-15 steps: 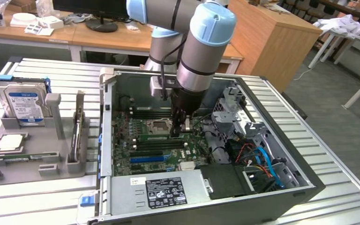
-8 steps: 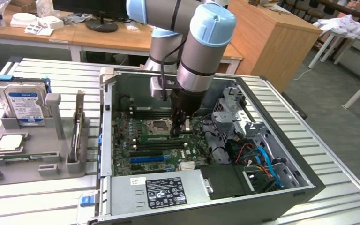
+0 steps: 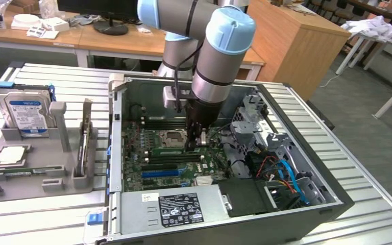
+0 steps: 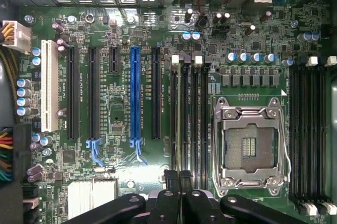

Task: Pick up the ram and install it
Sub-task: 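Insert the ram into the slot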

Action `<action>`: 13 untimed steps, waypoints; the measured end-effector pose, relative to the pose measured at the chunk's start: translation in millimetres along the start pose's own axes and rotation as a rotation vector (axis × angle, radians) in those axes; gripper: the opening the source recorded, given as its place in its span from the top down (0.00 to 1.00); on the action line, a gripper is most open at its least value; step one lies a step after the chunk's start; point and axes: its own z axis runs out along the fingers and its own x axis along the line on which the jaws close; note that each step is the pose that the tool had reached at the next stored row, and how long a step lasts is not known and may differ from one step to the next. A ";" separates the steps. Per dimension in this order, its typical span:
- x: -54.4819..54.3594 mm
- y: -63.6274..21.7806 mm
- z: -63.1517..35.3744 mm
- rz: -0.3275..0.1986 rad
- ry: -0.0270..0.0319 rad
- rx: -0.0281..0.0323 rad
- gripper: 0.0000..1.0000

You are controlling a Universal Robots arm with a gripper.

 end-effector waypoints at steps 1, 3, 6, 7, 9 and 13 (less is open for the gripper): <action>0.0 0.0 0.1 0.000 0.0001 0.0000 0.88; 0.0 0.0 0.1 0.000 0.0002 -0.0001 0.88; 0.0 0.0 0.4 0.000 0.0001 0.0000 0.88; 0.0 0.0 0.6 0.000 0.0000 0.0000 0.88; 0.1 0.2 0.9 0.000 0.0000 0.0000 0.88; 0.1 1.2 1.4 0.002 0.0000 0.0001 0.88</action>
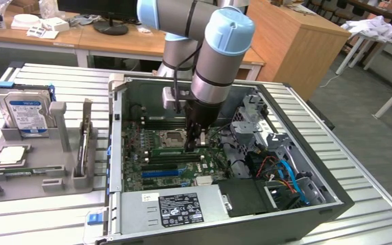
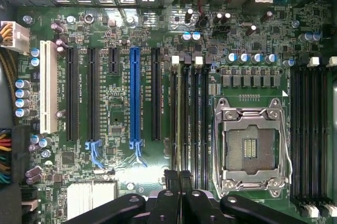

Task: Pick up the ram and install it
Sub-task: 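Insert the ram into the slot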

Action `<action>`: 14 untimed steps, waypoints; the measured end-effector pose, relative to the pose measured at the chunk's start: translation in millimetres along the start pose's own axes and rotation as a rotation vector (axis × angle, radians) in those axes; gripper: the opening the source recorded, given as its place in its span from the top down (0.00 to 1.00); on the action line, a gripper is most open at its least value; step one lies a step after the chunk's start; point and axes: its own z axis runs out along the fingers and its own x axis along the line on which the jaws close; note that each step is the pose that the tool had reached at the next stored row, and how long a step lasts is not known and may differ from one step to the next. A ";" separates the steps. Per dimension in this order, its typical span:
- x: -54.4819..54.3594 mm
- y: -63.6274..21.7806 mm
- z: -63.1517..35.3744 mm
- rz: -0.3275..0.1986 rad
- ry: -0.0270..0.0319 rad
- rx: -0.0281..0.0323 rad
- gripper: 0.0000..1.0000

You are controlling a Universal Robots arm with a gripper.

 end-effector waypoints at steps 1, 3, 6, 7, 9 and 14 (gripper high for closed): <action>0.0 0.1 0.0 0.000 0.0000 0.0000 0.88; 0.0 0.1 0.0 0.000 0.0000 -0.0001 0.88; 0.0 0.1 1.3 0.001 -0.0006 0.0002 0.88; 0.0 0.2 2.1 0.001 -0.0003 0.0001 0.88; 0.1 0.2 3.6 0.001 -0.0002 0.0000 0.88; 0.2 0.4 4.1 0.001 0.0000 0.0000 0.88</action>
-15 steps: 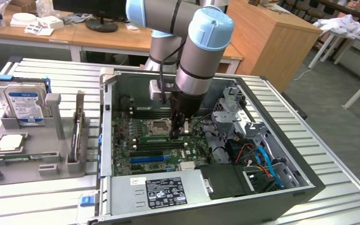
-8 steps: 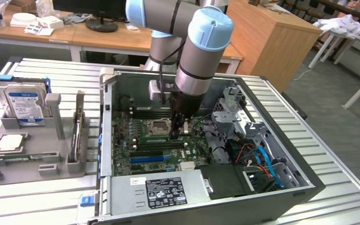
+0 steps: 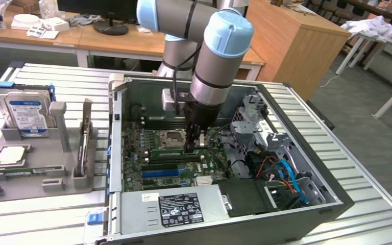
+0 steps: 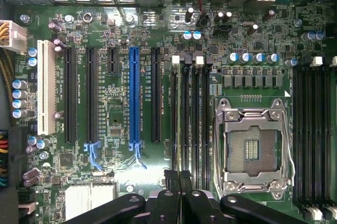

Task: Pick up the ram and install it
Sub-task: 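Insert the ram into the slot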

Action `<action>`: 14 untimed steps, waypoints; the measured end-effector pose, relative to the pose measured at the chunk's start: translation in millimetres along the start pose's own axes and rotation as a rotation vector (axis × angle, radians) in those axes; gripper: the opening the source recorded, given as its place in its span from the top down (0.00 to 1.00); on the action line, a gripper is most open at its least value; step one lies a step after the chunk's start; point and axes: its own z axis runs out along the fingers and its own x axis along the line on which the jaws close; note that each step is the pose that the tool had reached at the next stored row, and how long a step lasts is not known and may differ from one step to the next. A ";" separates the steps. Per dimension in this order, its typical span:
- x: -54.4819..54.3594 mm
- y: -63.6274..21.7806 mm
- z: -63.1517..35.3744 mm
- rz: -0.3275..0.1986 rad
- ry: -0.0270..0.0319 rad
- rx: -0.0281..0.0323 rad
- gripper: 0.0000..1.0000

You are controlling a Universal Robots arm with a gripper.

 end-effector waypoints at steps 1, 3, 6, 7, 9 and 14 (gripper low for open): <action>0.0 0.2 0.2 0.000 -0.0001 0.0000 0.88; 0.0 0.3 0.3 0.000 0.0000 0.0000 0.88; 0.0 0.3 1.8 0.000 -0.0005 0.0002 0.88; 0.1 0.4 2.6 0.000 -0.0004 0.0002 0.88; 0.1 0.5 3.0 0.000 0.0000 0.0000 0.88; 0.2 1.1 3.4 0.000 0.0000 0.0000 0.88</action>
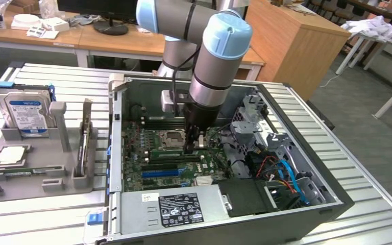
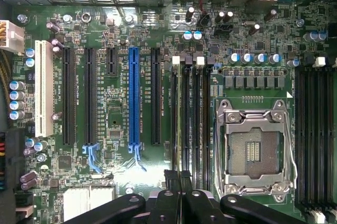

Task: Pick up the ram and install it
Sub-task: 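Insert the ram into the slot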

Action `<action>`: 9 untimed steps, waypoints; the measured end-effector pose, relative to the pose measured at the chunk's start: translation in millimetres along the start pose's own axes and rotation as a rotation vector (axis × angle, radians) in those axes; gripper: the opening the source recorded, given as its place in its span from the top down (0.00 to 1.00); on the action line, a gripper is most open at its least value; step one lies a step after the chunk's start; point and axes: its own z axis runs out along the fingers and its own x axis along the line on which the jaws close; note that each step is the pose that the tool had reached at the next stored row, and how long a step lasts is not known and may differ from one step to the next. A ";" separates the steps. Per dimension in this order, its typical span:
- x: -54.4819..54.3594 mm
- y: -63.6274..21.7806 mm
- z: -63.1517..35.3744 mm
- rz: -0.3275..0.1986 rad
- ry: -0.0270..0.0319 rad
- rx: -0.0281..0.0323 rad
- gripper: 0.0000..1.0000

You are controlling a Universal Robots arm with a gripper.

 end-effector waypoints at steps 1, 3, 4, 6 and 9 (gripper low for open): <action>0.0 0.0 0.0 0.000 0.0000 0.0000 0.88; 0.0 0.0 0.2 0.000 0.0000 0.0000 0.88; -0.1 -0.1 0.9 0.000 -0.0007 0.0003 0.88; 0.1 -0.1 2.1 0.000 0.0000 0.0000 0.88; 0.1 0.0 2.2 0.000 0.0001 -0.0001 0.88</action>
